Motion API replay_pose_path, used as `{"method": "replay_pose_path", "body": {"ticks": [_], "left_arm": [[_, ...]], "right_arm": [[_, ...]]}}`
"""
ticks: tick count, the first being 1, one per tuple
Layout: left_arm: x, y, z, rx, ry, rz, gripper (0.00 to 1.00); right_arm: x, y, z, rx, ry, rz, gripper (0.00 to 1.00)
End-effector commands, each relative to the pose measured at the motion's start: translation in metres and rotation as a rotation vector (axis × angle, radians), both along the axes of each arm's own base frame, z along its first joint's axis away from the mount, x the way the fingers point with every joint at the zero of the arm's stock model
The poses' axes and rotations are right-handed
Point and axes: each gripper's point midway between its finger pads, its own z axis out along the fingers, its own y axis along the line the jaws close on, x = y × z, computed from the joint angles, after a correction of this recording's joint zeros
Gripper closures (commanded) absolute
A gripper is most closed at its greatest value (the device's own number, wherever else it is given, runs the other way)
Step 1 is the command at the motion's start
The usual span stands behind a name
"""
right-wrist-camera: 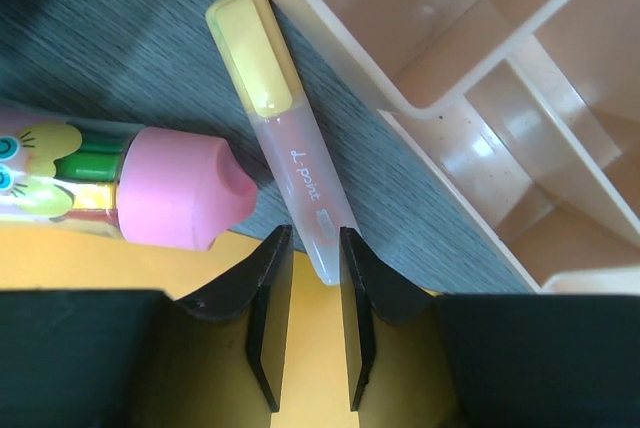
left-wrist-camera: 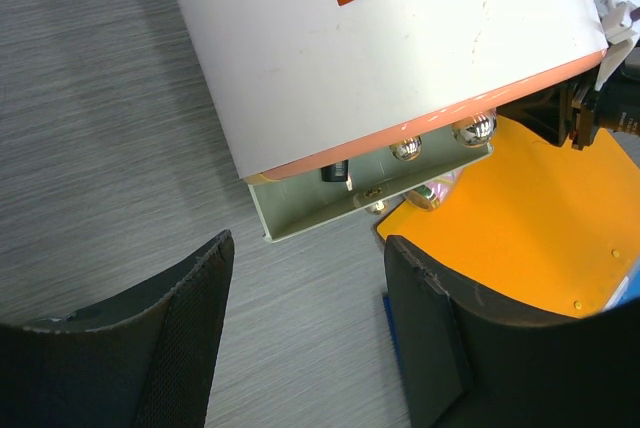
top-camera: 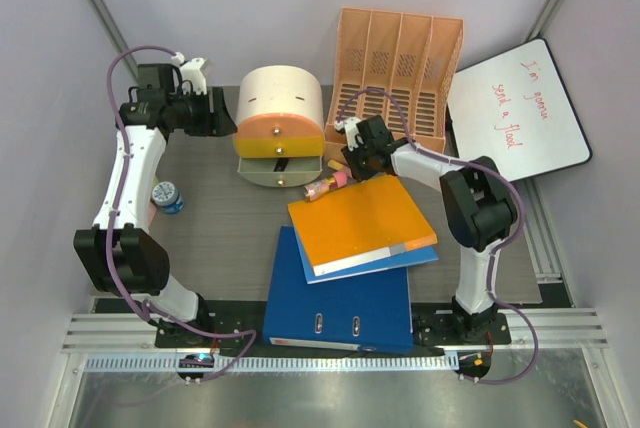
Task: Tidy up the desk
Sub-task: Pick up the stationery from the center of the board.
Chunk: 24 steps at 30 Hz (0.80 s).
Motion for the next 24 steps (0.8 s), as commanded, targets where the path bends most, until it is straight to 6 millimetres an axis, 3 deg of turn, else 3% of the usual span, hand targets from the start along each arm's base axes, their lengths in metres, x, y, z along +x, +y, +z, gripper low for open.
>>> {"method": "replay_pose_path", "body": {"ticks": [1, 9, 24], "left_arm": [[0.004, 0.004, 0.020, 0.009, -0.062, 0.002, 0.37], [0.004, 0.004, 0.020, 0.011, -0.059, 0.004, 0.37], [0.004, 0.003, 0.026, 0.003, -0.072, 0.001, 0.37]], "right_arm": [[0.018, 0.013, 0.014, 0.042, -0.047, 0.027, 0.68], [0.023, 0.019, 0.005, 0.035, -0.028, 0.046, 0.59], [0.002, 0.007, -0.020, -0.002, 0.038, 0.039, 0.69]]}}
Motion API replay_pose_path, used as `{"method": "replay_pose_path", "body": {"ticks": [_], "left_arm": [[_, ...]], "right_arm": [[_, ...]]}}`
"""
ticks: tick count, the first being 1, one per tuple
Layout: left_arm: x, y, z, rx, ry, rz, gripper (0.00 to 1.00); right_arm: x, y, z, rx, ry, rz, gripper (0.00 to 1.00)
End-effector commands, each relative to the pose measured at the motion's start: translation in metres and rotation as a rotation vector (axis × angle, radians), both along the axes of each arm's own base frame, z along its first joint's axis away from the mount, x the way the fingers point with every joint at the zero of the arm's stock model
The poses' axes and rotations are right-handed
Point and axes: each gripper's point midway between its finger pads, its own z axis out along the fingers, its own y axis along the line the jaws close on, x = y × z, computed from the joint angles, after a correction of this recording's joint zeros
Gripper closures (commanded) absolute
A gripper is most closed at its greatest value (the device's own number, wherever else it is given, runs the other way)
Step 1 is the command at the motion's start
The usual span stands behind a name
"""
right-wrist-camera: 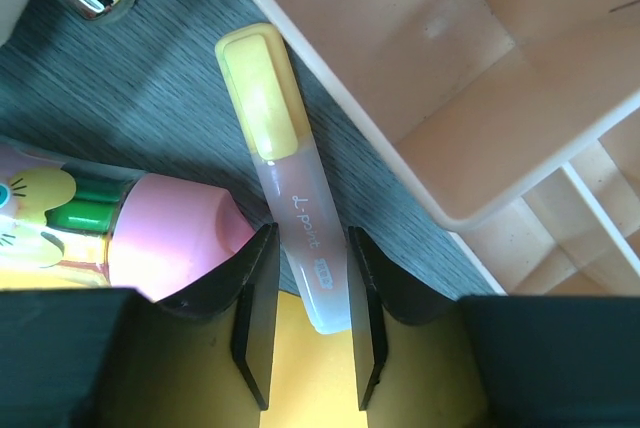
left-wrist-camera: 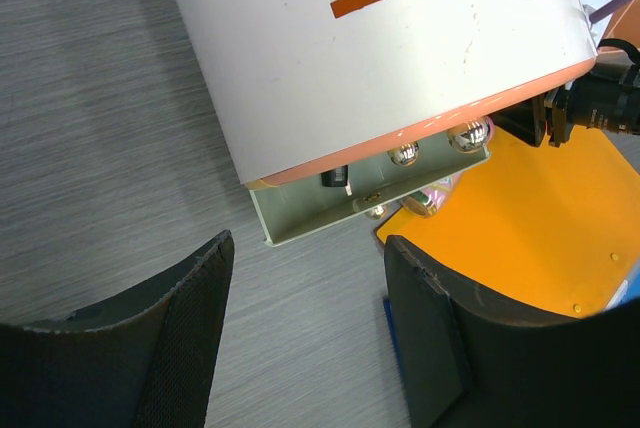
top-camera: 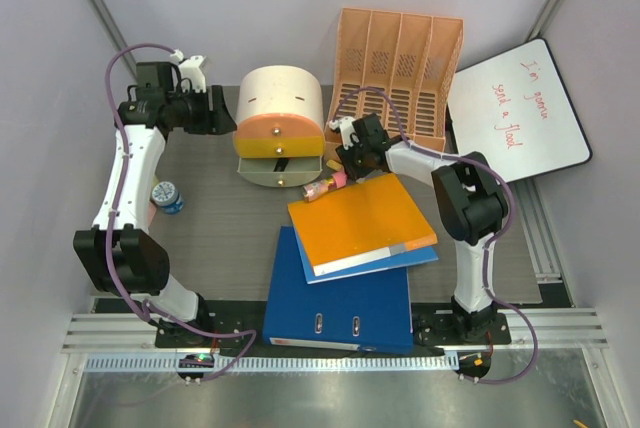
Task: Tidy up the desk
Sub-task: Pick up the stationery from the center of the board.
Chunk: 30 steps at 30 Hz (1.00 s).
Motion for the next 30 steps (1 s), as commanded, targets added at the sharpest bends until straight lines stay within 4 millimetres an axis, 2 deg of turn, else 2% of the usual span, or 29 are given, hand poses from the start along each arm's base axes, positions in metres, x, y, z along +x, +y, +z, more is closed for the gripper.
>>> {"method": "replay_pose_path", "body": {"ticks": [1, 8, 11, 13, 14, 17, 18, 20, 21, 22, 25, 26, 28, 29, 30], "left_arm": [[0.002, 0.003, 0.021, 0.004, -0.061, 0.002, 0.37], [0.000, 0.003, 0.023, 0.005, -0.067, -0.001, 0.37], [-0.001, 0.003, 0.025, 0.009, -0.072, 0.000, 0.37], [-0.002, 0.004, 0.025, 0.011, -0.073, 0.000, 0.37], [-0.001, 0.004, 0.024, 0.011, -0.072, 0.000, 0.37], [0.000, 0.004, 0.026, 0.012, -0.076, 0.001, 0.37], [0.000, 0.003, 0.027, 0.009, -0.077, -0.002, 0.37], [-0.001, 0.003, 0.027, 0.008, -0.079, -0.001, 0.37], [0.000, 0.003, 0.026, 0.006, -0.077, -0.002, 0.37], [-0.001, 0.003, 0.026, 0.006, -0.077, -0.002, 0.37], [-0.001, 0.002, 0.026, 0.006, -0.077, -0.003, 0.37], [-0.001, 0.002, 0.026, 0.004, -0.076, -0.003, 0.37], [-0.001, 0.002, 0.026, 0.000, -0.075, -0.003, 0.37], [-0.001, 0.001, 0.027, -0.004, -0.078, -0.005, 0.37], [-0.001, 0.000, 0.027, -0.006, -0.079, -0.005, 0.37]], "right_arm": [[-0.014, -0.007, -0.009, -0.017, 0.032, -0.001, 0.69], [-0.024, -0.010, -0.020, -0.031, 0.070, -0.013, 0.64], [-0.025, -0.011, -0.021, -0.044, 0.072, -0.018, 0.58], [-0.024, -0.012, -0.019, -0.054, 0.078, -0.030, 0.59], [-0.024, -0.013, -0.018, -0.059, 0.079, -0.037, 0.61], [-0.022, -0.016, -0.009, -0.079, 0.071, -0.064, 0.85], [-0.021, -0.019, -0.006, -0.089, 0.060, -0.077, 0.87], [-0.021, -0.017, 0.012, -0.082, 0.020, -0.079, 0.93], [-0.017, -0.024, 0.018, -0.110, -0.017, -0.105, 0.95], [-0.015, -0.024, 0.034, -0.101, -0.053, -0.107, 0.98], [-0.012, -0.028, 0.063, -0.108, -0.130, -0.129, 0.98], [-0.011, -0.029, 0.085, -0.090, -0.176, -0.136, 0.99], [-0.011, -0.029, 0.106, -0.086, -0.223, -0.140, 0.99], [-0.013, -0.029, 0.124, -0.073, -0.253, -0.138, 0.99], [-0.018, -0.021, 0.136, -0.060, -0.274, -0.117, 0.99]]}}
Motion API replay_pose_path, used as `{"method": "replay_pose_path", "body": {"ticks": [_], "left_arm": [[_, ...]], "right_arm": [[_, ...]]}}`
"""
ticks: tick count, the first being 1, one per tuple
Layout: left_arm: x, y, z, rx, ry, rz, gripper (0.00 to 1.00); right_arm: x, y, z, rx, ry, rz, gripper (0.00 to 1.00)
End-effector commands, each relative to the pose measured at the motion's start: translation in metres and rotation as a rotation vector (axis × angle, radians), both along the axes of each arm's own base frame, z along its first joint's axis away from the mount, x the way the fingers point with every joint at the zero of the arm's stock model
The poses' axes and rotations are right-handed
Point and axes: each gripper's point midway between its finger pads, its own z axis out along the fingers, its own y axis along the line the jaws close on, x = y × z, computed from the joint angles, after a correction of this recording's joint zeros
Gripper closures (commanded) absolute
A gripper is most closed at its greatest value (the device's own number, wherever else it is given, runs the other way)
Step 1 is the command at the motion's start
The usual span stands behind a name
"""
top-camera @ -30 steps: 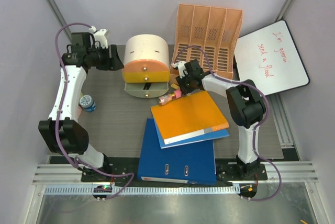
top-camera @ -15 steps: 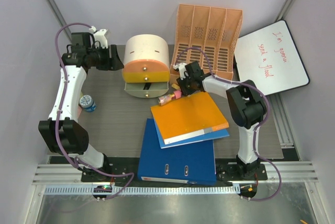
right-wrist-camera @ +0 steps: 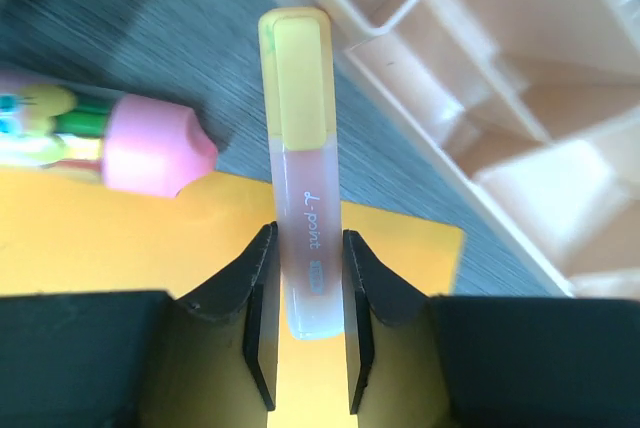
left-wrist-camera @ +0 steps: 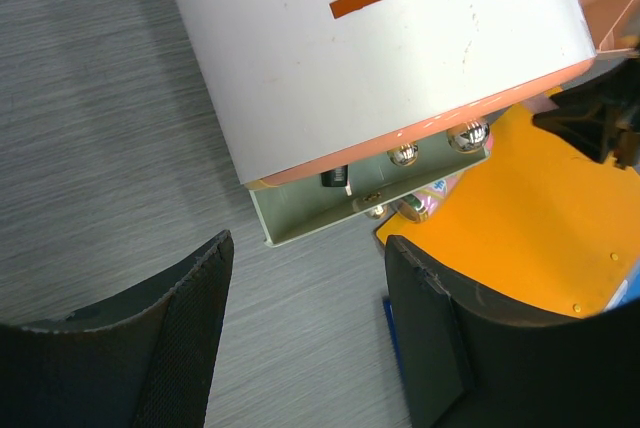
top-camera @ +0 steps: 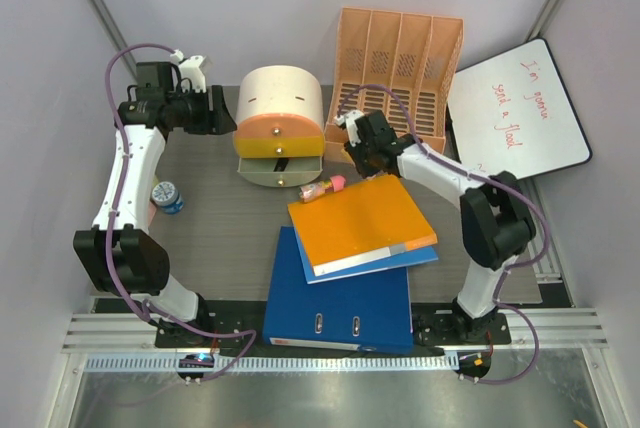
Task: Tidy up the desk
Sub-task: Pick up the stationery from the center of the board, then place the stationery in the drawer.
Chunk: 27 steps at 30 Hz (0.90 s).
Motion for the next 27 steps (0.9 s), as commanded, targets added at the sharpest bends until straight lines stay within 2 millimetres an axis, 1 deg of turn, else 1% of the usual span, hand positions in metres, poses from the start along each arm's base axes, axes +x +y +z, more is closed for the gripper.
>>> {"method": "replay_pose_path", "body": {"ticks": [1, 2, 3, 4, 6, 7, 8, 10, 11, 12, 13, 14, 15, 16, 17, 19, 20, 22, 23, 26, 27], "left_arm": [[-0.001, 0.001, 0.028, -0.005, -0.080, -0.003, 0.37], [0.000, 0.000, 0.028, -0.008, -0.080, -0.003, 0.37], [-0.001, 0.000, 0.028, -0.010, -0.081, -0.003, 0.37], [-0.001, 0.001, 0.027, -0.010, -0.076, 0.000, 0.37], [0.000, 0.001, 0.027, -0.011, -0.078, 0.001, 0.37], [0.000, 0.001, 0.027, -0.012, -0.078, 0.000, 0.37], [0.000, 0.001, 0.027, -0.012, -0.076, 0.000, 0.37], [0.000, 0.000, 0.028, -0.014, -0.080, 0.002, 0.37], [0.001, 0.000, 0.027, -0.015, -0.078, 0.003, 0.37], [0.001, 0.000, 0.027, -0.018, -0.075, 0.004, 0.37], [0.001, -0.001, 0.026, -0.021, -0.073, 0.002, 0.37], [0.001, 0.000, 0.028, -0.021, -0.078, 0.004, 0.37], [0.001, 0.000, 0.027, -0.020, -0.076, 0.005, 0.37], [0.001, -0.001, 0.027, -0.020, -0.076, 0.003, 0.37], [0.001, 0.000, 0.028, -0.019, -0.078, 0.004, 0.37], [0.001, 0.000, 0.027, -0.013, -0.079, 0.003, 0.37], [0.001, 0.001, 0.027, -0.010, -0.083, 0.002, 0.37], [0.001, 0.002, 0.028, -0.005, -0.086, 0.005, 0.37], [0.001, 0.002, 0.028, -0.003, -0.087, 0.005, 0.37], [0.001, 0.002, 0.027, -0.003, -0.085, 0.003, 0.37], [0.001, 0.002, 0.026, -0.001, -0.082, 0.004, 0.37]], "right_arm": [[0.007, 0.009, 0.098, 0.042, -0.238, -0.001, 0.99], [0.002, 0.015, 0.115, 0.040, -0.271, 0.027, 0.99], [-0.003, 0.020, 0.121, 0.028, -0.287, 0.052, 0.99], [-0.015, 0.038, 0.127, 0.021, -0.302, 0.105, 0.99], [-0.024, 0.049, 0.144, -0.026, -0.359, 0.161, 0.99], [-0.038, 0.069, 0.147, -0.033, -0.375, 0.224, 0.99], [-0.041, 0.076, 0.155, -0.050, -0.404, 0.242, 0.99], [-0.050, 0.093, 0.155, -0.097, -0.427, 0.316, 0.99], [-0.061, 0.112, 0.160, -0.097, -0.444, 0.366, 0.98], [-0.062, 0.117, 0.160, -0.129, -0.461, 0.393, 0.98], [-0.063, 0.124, 0.151, -0.164, -0.456, 0.418, 0.98], [-0.069, 0.137, 0.151, -0.182, -0.466, 0.448, 0.98], [-0.068, 0.139, 0.148, -0.215, -0.473, 0.457, 0.98], [-0.067, 0.146, 0.134, -0.264, -0.462, 0.487, 0.98], [-0.068, 0.152, 0.133, -0.281, -0.469, 0.505, 0.98], [-0.065, 0.157, 0.127, -0.335, -0.479, 0.531, 0.98], [-0.063, 0.163, 0.120, -0.354, -0.475, 0.545, 0.98], [-0.061, 0.169, 0.113, -0.392, -0.480, 0.561, 0.97], [-0.058, 0.174, 0.106, -0.419, -0.478, 0.576, 0.97], [-0.049, 0.181, 0.108, -0.449, -0.505, 0.579, 0.98], [-0.046, 0.183, 0.102, -0.461, -0.501, 0.584, 0.97]]}}
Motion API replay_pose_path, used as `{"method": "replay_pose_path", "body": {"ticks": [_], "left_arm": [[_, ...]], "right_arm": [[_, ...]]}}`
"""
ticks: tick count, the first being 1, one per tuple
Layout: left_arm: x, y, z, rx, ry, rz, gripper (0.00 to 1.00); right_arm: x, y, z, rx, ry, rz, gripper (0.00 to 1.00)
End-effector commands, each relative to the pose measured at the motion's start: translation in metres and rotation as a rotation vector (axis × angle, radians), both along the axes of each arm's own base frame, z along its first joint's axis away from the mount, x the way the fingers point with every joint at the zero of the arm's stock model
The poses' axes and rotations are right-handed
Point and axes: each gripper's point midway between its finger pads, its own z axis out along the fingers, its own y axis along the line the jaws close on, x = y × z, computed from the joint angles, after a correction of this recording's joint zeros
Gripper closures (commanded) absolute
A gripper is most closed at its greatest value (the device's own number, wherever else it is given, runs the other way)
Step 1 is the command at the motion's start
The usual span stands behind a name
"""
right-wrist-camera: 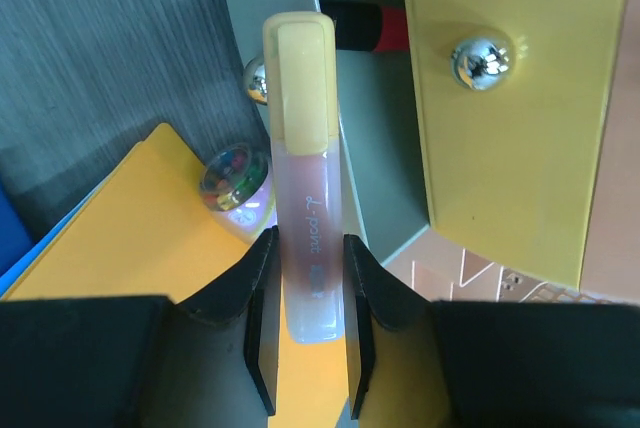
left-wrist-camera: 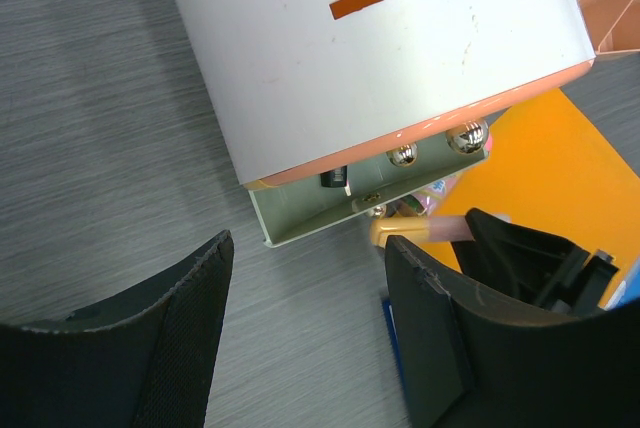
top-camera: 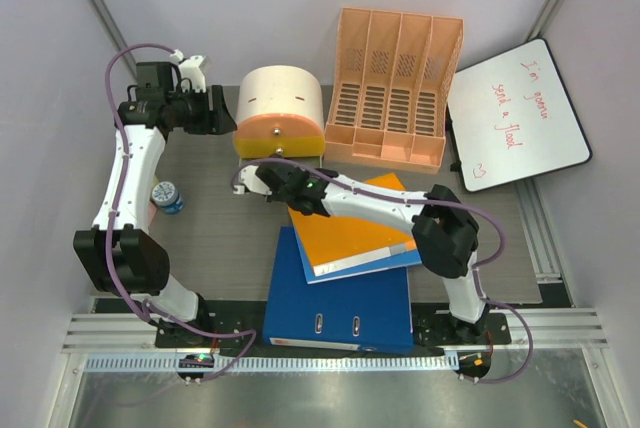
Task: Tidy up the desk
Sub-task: Place the stationery in the drawer.
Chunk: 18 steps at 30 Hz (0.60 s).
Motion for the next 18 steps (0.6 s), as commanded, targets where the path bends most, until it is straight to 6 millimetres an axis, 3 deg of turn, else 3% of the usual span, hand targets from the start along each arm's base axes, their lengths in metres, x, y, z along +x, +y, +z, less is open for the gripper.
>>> {"method": "replay_pose_path", "body": {"ticks": [1, 14, 17, 18], "left_arm": [[0.001, 0.002, 0.026, 0.001, -0.083, 0.000, 0.37], [0.001, 0.005, 0.020, 0.001, -0.075, 0.000, 0.37], [0.000, 0.004, 0.022, 0.000, -0.079, 0.001, 0.37], [0.000, 0.004, 0.024, 0.000, -0.082, 0.001, 0.37]], "right_arm": [[0.021, 0.011, 0.034, -0.016, -0.125, 0.006, 0.97], [0.038, 0.028, 0.045, 0.035, -0.169, 0.007, 0.96], [0.043, 0.027, 0.041, 0.031, -0.168, -0.004, 0.89], [0.045, 0.026, 0.040, 0.031, -0.166, -0.010, 0.82]]}}
